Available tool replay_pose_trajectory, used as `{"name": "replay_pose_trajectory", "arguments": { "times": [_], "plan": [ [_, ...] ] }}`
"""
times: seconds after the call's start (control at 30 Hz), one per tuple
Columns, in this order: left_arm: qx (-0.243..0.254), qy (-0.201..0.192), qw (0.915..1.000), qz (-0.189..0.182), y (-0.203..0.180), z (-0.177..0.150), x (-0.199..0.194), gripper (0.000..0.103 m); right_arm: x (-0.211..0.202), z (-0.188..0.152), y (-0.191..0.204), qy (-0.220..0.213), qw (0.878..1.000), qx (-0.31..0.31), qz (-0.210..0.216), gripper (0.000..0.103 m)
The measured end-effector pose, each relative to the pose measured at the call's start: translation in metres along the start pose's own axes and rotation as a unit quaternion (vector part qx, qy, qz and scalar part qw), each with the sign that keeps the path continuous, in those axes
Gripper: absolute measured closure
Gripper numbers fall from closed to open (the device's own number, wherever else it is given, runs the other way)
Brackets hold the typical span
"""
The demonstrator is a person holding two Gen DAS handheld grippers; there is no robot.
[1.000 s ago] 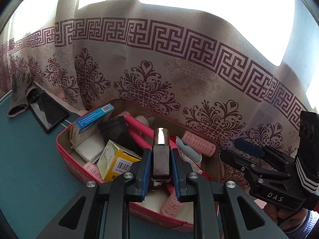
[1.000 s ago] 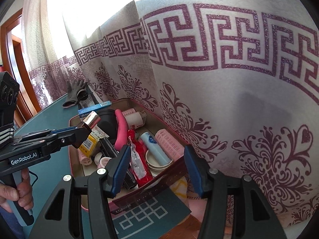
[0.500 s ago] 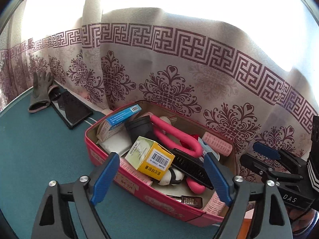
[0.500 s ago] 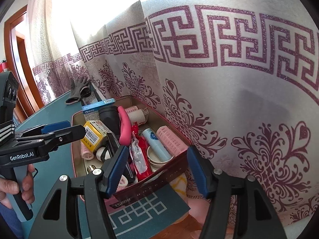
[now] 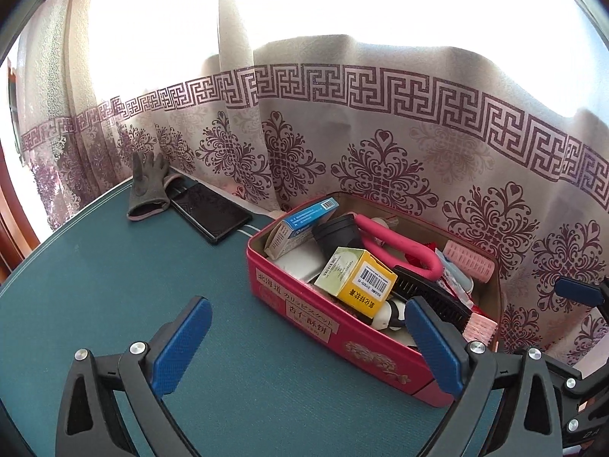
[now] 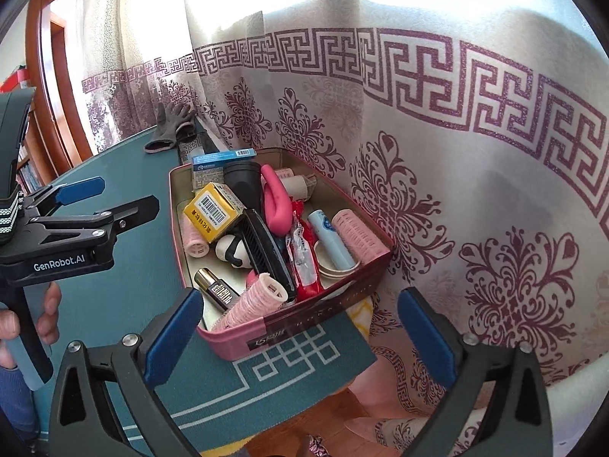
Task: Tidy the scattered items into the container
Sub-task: 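Open the left gripper and withdraw both grippers from the tin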
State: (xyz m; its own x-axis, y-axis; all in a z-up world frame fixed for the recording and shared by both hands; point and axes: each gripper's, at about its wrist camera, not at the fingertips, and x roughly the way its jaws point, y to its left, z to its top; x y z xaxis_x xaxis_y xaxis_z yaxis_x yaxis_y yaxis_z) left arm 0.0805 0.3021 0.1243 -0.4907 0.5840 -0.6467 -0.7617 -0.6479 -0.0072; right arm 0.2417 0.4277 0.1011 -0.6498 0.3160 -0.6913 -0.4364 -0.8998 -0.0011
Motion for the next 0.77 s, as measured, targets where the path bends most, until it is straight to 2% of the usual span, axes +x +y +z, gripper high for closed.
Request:
{"name": "replay_pose_trajectory", "arguments": {
  "times": [0.2, 0.53, 0.77],
  "plan": [
    [-0.019, 0.002, 0.9991, -0.037, -0.003, -0.004, -0.012, 0.001, -0.01, -0.004, 0.007, 0.002, 1.0, 0.002, -0.005, 0.001],
    [-0.001, -0.005, 0.9999, -0.016, -0.015, -0.008, -0.021, 0.001, -0.018, -0.01, 0.004, 0.002, 1.0, 0.011, -0.011, 0.001],
    [0.016, -0.009, 0.9991, -0.038, -0.028, -0.013, -0.025, 0.001, -0.019, -0.016, -0.003, 0.0, 1.0, 0.026, -0.002, 0.001]
  ]
}}
